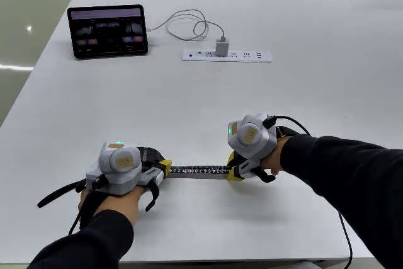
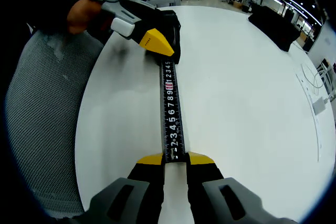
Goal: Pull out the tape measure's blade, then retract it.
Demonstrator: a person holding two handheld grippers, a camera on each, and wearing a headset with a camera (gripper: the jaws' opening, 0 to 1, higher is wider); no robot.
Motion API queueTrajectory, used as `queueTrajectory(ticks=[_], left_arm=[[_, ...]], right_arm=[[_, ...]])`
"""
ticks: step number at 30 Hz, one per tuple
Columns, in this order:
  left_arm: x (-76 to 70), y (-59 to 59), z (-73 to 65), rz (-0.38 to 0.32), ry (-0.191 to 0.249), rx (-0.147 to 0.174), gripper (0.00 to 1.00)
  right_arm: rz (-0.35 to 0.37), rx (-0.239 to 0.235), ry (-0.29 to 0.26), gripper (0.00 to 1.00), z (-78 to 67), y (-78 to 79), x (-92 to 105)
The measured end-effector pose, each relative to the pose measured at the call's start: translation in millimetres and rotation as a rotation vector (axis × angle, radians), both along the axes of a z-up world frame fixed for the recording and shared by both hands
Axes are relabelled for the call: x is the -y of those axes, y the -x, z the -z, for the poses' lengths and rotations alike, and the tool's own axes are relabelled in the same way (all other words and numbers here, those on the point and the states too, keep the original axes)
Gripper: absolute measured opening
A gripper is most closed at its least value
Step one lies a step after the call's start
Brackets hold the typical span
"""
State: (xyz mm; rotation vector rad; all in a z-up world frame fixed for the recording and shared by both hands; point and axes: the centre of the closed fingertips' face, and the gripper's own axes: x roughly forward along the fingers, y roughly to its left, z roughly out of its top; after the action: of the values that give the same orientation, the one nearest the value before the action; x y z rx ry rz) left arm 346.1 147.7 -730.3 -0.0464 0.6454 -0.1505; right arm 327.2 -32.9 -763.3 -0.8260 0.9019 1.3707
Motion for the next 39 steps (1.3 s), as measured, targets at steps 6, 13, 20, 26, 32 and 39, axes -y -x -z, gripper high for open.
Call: queueTrajectory(ticks=[6, 13, 20, 26, 32, 39], left_arm=[[-0.2, -0.3, 0.2, -0.001, 0.0, 0.0, 0.62], [-0.5, -0.6, 0.4, -0.002, 0.001, -0.001, 0.62], [-0.4, -0.7, 0.5, -0.003, 0.002, -0.001, 0.63], [-0.3, -0.9, 0.5, -0.003, 0.002, -0.002, 0.62], [-0.4, -0.8, 0.8, -0.004, 0.009, -0.006, 0.62], [0.0, 0.1, 0.6, -0.005, 0.013, -0.008, 0.62]], right_arm=[[-0.002, 0.003, -0.002, 0.11, -0.3, 0.4, -3.7], [-0.015, 0.007, -0.011, 0.11, -0.8, 0.8, -7.3], [-0.019, 0.008, -0.024, 0.11, -1.1, 0.4, -11.2], [-0.019, 0.007, -0.032, 0.11, -1.3, 0.8, -14.4], [-0.032, 0.009, -0.042, 0.11, -1.1, 1.6, -18.9], [-0.034, 0.007, -0.05, 0.1, -1.0, 2.9, -23.0]])
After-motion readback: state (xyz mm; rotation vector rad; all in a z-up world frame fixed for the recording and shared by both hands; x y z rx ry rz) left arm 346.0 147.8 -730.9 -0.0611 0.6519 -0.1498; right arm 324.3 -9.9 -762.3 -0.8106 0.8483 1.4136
